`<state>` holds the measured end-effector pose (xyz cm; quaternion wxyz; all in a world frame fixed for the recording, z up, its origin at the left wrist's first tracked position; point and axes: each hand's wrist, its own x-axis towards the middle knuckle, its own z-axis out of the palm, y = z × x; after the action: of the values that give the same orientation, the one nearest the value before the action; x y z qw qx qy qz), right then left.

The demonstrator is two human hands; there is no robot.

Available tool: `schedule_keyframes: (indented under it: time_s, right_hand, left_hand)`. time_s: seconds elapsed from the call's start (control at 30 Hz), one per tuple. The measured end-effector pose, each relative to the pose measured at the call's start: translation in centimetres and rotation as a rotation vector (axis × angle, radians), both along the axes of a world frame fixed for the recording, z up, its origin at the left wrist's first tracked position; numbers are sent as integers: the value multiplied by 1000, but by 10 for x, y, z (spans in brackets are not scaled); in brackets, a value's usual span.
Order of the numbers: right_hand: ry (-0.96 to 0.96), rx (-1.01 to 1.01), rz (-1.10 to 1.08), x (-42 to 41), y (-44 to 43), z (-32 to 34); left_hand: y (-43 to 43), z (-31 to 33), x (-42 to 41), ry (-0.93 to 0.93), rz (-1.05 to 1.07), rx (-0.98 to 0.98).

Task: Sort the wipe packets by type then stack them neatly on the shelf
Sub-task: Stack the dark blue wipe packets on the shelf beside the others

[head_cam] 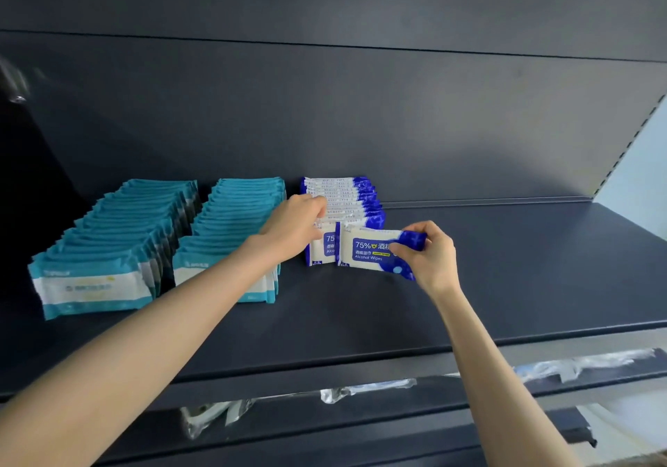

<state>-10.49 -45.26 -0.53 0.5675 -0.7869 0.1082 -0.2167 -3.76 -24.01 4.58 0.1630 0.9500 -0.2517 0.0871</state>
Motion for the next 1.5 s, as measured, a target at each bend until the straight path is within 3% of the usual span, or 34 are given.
schedule_keyframes:
  time_s: [0.33, 0.63, 0.8, 1.5]
  right_hand:
    - [23, -101, 77, 24, 27, -1]
    - [-69, -538, 76, 31, 25, -14]
    - [27, -756, 196, 35, 18, -16]
    - [81, -861, 118, 31, 29, -13]
  left_hand:
    - [7, 0, 0, 65, -48, -28]
    - [0, 0, -7, -41, -22, 105]
    - [-3, -2, -5, -120, -39, 192]
    - [-5, 0, -1, -184, -11, 400]
